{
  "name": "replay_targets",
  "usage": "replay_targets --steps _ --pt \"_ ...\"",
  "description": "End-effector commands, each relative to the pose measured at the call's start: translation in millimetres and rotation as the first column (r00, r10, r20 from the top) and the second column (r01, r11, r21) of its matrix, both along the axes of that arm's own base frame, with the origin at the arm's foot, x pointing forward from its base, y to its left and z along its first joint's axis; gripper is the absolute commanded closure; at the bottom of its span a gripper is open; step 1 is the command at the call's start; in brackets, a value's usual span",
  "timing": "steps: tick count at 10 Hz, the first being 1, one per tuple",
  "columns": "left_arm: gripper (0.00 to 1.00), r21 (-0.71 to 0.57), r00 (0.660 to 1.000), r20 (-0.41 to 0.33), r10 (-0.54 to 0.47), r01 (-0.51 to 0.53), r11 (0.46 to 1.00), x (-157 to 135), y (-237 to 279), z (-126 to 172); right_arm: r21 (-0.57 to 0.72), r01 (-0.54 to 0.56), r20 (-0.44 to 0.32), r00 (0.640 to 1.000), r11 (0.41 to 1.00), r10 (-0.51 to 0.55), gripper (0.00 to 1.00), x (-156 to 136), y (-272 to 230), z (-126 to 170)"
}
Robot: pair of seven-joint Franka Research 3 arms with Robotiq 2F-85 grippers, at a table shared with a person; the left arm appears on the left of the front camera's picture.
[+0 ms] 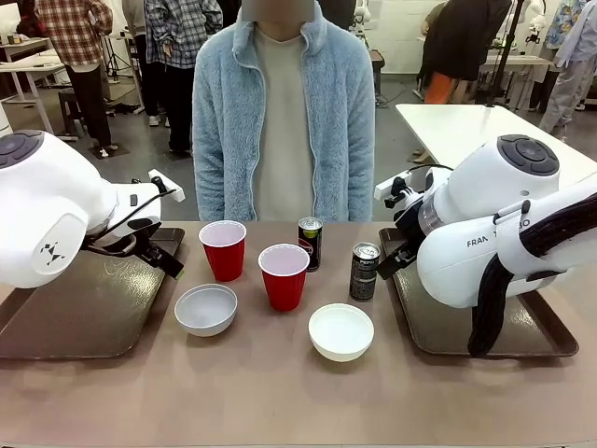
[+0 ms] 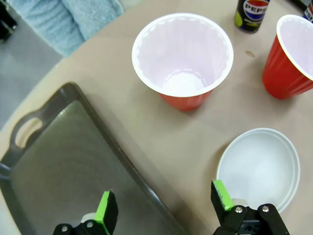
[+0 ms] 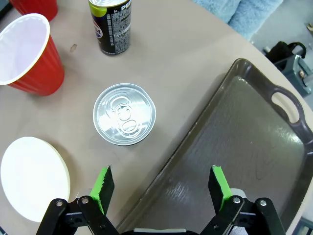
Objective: Prepare tableware on both trays.
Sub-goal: Pick up a Picnic Bowl from the table and place it on a Handle tray.
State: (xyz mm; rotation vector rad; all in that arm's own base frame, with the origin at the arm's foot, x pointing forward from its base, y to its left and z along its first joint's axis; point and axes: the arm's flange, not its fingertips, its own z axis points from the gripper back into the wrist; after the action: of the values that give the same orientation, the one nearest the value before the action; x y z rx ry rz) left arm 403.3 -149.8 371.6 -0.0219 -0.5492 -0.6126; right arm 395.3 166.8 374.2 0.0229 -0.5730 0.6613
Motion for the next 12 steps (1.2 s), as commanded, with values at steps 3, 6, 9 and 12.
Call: replay_targets --steps 3,6,9,12 --pt "0.0 0.0 1.0 0.0 0.0 0.0 1.0 0.0 0.0 0.0 0.0 0.0 0.0 1.0 1.0 0.0 0.0 0.0 0.1 0.0" --pt "0.0 0.001 0.989 -0.086 -0.118 0.118 0.993 -68.0 20.3 16.7 -0.018 0.044 -0.062 0.997 0.999 -0.045 0.0 -57.6 -28.0 11.0" --pt "0.0 0.048 0.98 -0.177 -0.086 0.096 0.994 -129.3 65.9 12.9 -0.151 0.076 -0.23 0.967 0.986 -0.109 0.0 -152.6 -52.6 5.8" --pt "0.0 0.043 0.978 -0.197 -0.074 0.084 0.996 -38.0 26.0 52.6 -0.14 0.081 -0.238 0.965 0.987 -0.113 0.0 -48.6 -17.8 46.6"
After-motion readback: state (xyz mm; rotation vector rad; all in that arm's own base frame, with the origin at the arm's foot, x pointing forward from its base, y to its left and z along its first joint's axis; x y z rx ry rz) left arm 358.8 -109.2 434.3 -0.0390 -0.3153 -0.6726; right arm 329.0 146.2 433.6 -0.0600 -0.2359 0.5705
